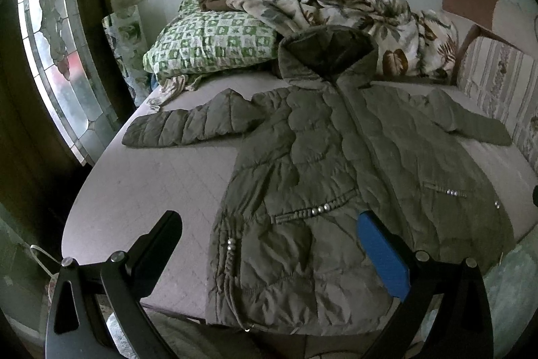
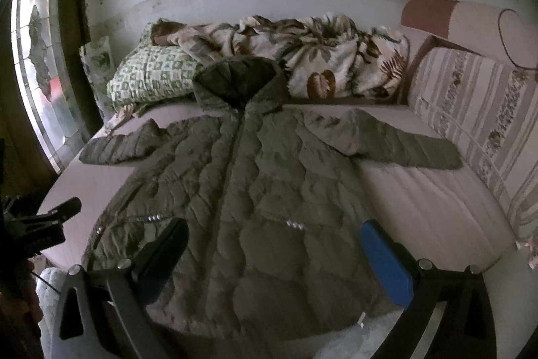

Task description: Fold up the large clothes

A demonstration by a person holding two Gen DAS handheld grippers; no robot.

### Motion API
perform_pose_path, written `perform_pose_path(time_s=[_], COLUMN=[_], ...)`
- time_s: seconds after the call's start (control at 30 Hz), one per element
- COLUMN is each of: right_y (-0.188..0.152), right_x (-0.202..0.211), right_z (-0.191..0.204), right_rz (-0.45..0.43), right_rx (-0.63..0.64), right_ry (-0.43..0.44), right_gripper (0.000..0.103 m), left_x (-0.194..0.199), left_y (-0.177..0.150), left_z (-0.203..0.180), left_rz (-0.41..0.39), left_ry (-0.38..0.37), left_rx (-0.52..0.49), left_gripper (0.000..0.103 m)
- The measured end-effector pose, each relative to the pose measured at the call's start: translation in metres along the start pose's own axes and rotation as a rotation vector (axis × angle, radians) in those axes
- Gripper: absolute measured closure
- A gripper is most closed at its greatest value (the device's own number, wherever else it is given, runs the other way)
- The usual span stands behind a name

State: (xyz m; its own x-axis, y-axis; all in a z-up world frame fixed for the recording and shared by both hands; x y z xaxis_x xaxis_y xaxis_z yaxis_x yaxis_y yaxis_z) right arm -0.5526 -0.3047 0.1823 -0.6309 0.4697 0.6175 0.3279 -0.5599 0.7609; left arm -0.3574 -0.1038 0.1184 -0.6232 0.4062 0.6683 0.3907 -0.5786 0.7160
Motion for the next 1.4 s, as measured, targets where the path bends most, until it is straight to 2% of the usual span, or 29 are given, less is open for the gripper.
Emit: perform_pose_path(time_s=[0.17,0.3,0.57,0.73,0.87,0.97,1.03,1.1,1.2,1.4], right_y=[-0.002,0.005,0.015,0.023,0.032,0.037,0.036,0.034,0.026,0.021], right_x=[-0.003,-0.010,-0.041,-0.067,-0.089,-0.102,-0.108,-0.116,-0.127,-0.152], right_z=[-0.007,0.003,0.044,0.071,0.095,0.116,0.127,0.136,0.143,0.145], right_rz=[0.034,0.050,0.081,0.109,0.131,0.138,0.139,0.151,0.183,0.221], right_rx=[-0.013,-0.004,0.079,0.121,0.157,0.194,0.211,0.230,0.250,0.281], right_ry=[-0.035,-0.037,-0.021,0.005,0.024,0.051,0.069,0.077,0.082,0.054], right_gripper=[0.000,0.000,0.000,0.000,0.000,0.000,0.000,0.000,0.000,0.000], left_x=[-0.007,-0.015,-0.046,-0.072,-0.109,-0.151,-0.182,-0.205,-0.234,-0.290], left_y=[0.002,0.006,0.007,-0.001,-0.007,-0.017,-0.025,-0.027,-0.014,0.018], left_z=[0.004,0.019,0.072,0.112,0.161,0.206,0.238,0.265,0.302,0.344], left_rz=[0.009,0.013,0.047,0.100,0.177,0.258,0.316,0.337,0.337,0.361], left_ry=[-0.001,0.003,0.044,0.038,-0.006,-0.066,-0.073,-0.061,-0.007,0.049], left_rx=[-0.007,0.010,0.079,0.157,0.259,0.395,0.481,0.539,0.559,0.532], left_gripper=[0.000,0.000,0.000,0.000,0.000,0.000,0.000,0.000,0.000,0.000])
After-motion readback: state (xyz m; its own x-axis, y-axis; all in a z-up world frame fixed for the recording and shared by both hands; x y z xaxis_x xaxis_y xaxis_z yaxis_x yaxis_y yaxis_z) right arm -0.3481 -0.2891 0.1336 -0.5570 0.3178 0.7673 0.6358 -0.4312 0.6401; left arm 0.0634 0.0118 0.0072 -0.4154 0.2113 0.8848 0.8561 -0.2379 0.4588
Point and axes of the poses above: each gripper's, at about its wrist camera, not at the fingertips, and x roughly against the way its jaws point, z to its left, y to its top, the point moved 6 cm from there along -x, roughly the way its jaws point, and after that the axes turned 7 degrees about -x, right-handed, at the moved point
